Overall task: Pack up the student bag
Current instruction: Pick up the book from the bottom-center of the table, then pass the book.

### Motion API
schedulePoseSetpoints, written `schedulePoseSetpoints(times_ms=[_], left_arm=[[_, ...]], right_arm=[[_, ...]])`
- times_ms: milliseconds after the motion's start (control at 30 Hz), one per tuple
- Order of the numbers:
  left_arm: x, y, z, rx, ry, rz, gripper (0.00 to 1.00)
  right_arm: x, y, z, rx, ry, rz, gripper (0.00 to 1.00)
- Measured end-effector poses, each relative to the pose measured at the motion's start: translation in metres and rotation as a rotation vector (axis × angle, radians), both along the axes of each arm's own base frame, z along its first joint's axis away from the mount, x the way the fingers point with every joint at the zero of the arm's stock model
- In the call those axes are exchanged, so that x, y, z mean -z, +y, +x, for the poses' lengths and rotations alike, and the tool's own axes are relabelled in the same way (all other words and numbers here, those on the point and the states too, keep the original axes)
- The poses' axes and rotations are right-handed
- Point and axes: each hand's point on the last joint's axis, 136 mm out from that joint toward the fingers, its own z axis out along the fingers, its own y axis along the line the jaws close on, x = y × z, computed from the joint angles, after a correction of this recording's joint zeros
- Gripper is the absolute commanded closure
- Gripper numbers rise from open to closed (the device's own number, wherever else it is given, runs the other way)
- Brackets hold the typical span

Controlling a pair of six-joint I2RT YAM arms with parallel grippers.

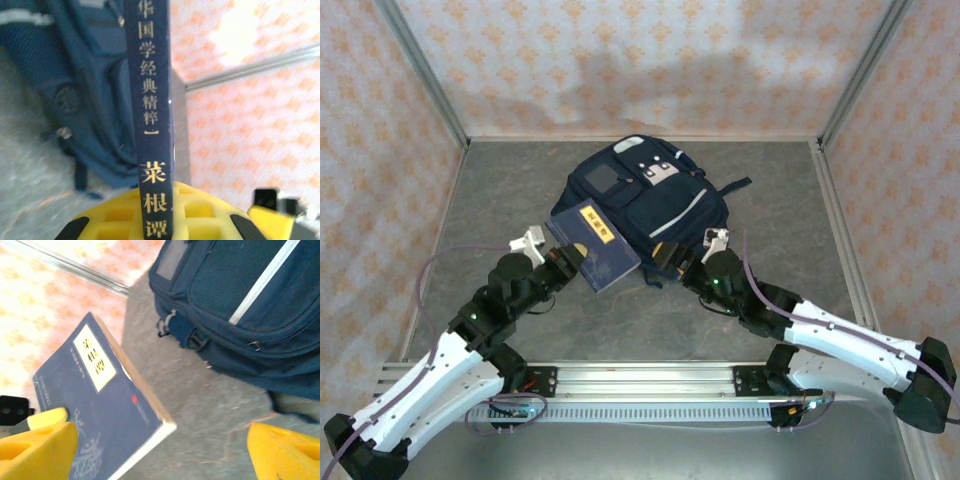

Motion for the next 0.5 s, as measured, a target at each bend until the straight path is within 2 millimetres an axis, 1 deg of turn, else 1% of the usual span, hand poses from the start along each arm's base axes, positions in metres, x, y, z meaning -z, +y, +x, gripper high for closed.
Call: schedulePoseSetpoints(times_ms=[100,200,267,367,500], left_arm=[[-0.028,-0.004,0.016,-0.045,-0.033,-0.072,1.00],[-0.046,-0.010,0.029,-0.071,-0.047,-0.137,1.00],[-0.053,-0.016,0.034,-0.074,-0.052,-0.167,1.00],[-0.058,-0.024,0.035,-0.066,-0.052,-0.187,1.00],[-0.060,-0.033,0.034,-0.052,-0.048,-0.202,1.00]], right_arm=[[-0.006,0.009,0.000,0.000,0.026,0.129,0.09],[-0.012,0.021,0.002,-0.001,0.034,0.250,0.08],[-0.017,0.032,0.003,-0.016,0.031,0.301,0.08],[-0.030,0.046,0.002,-0.045,-0.001,0.364,0.08],[-0.045,0.055,0.002,-0.064,-0.046,0.424,0.09]])
